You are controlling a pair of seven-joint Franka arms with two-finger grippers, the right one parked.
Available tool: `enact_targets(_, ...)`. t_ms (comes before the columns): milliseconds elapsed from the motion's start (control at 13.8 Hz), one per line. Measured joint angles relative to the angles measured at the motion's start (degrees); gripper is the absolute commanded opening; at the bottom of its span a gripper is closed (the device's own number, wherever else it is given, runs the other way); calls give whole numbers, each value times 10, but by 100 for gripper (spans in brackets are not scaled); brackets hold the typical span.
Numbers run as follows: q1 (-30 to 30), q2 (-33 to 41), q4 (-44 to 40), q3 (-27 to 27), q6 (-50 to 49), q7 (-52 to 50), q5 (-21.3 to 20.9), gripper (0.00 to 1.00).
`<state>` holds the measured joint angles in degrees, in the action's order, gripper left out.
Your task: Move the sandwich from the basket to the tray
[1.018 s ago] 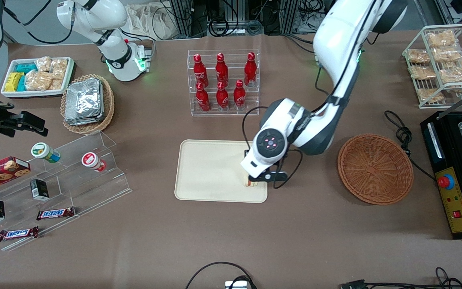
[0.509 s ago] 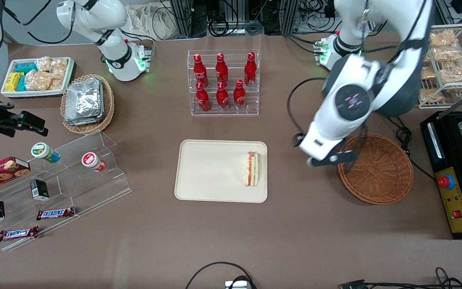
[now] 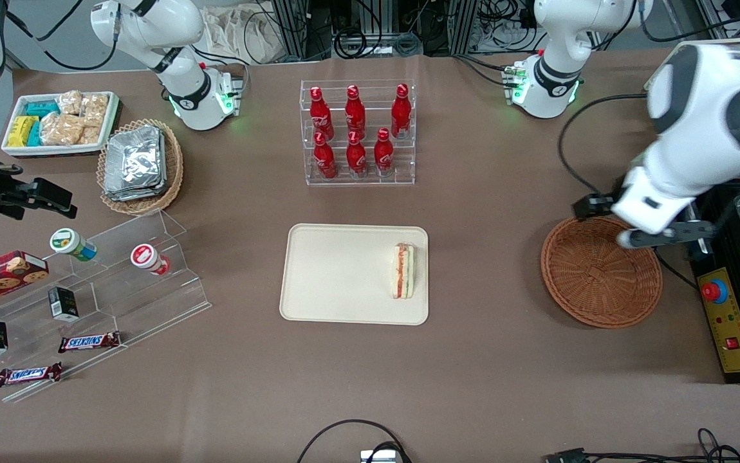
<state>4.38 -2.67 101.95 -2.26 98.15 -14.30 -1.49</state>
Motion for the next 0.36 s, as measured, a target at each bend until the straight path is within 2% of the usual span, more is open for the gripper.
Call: enact_targets(364,-40,-45,-107,1,-33,24,-14,100)
